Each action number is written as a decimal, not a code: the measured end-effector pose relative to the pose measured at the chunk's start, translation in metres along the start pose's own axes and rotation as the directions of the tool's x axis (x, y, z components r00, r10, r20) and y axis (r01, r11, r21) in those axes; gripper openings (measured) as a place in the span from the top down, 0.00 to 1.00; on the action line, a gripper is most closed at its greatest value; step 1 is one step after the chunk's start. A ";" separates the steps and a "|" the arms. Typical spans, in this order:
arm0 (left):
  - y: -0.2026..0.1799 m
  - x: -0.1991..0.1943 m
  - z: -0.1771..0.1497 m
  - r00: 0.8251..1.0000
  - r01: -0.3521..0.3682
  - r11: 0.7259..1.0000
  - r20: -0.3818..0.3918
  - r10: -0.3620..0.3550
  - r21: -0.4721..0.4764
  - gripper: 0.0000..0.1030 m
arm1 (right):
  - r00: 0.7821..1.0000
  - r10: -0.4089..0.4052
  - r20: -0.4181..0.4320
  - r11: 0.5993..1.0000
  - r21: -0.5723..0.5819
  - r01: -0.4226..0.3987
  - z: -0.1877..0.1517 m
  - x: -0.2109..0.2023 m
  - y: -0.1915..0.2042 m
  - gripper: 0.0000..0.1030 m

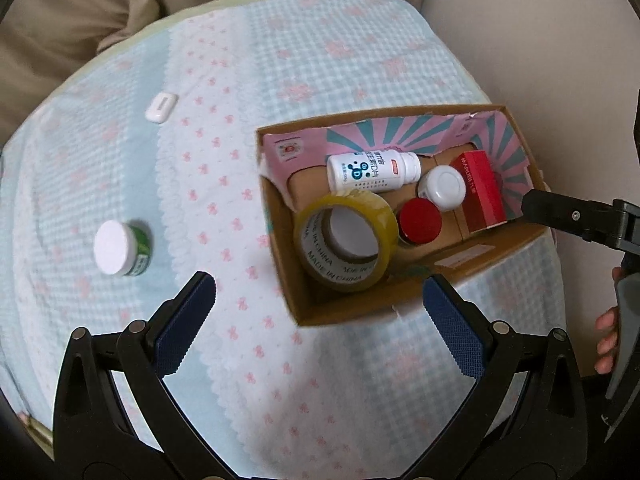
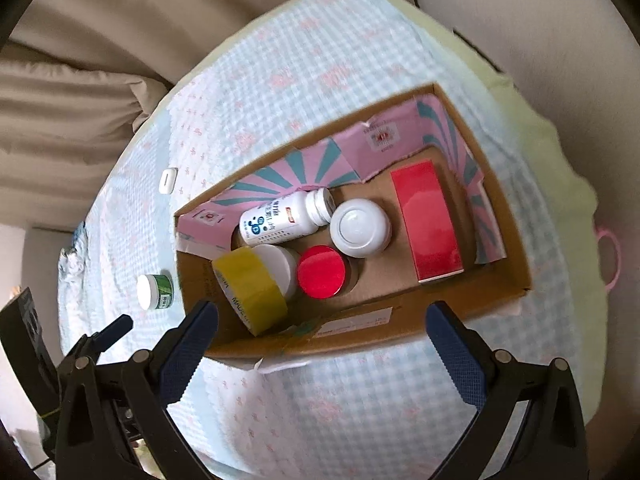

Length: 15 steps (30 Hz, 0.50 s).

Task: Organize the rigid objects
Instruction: 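Open both tools to drop the tape and jar into the box, then withdraw both tools and move toward the white jar and earbud case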

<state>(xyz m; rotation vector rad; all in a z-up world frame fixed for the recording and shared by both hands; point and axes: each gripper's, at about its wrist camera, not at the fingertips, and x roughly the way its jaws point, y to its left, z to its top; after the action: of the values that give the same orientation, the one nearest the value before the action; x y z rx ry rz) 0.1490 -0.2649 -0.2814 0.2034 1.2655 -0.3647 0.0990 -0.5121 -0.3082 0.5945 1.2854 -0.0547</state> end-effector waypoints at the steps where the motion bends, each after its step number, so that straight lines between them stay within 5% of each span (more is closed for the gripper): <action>1: 0.002 -0.005 -0.002 1.000 -0.003 1.000 0.005 0.003 0.001 0.00 | 1.000 -0.015 0.009 1.000 -0.019 0.015 -0.002 -0.005 0.006 0.00; 9: 0.058 -0.061 -0.023 0.994 -0.084 0.996 0.062 0.086 -0.026 0.00 | 0.993 -0.089 0.075 0.986 -0.132 0.099 -0.019 -0.033 0.050 0.00; 15: 0.124 -0.095 -0.041 0.992 -0.069 0.993 0.102 0.079 -0.100 0.00 | 0.989 -0.092 0.112 0.975 -0.192 0.112 -0.035 -0.049 0.107 0.00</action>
<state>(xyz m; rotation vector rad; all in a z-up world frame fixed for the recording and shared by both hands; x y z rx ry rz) 0.1352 -0.1218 -0.2089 0.1468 1.1649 -0.2472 0.0919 -0.4194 -0.2272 0.3502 1.2046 -0.0413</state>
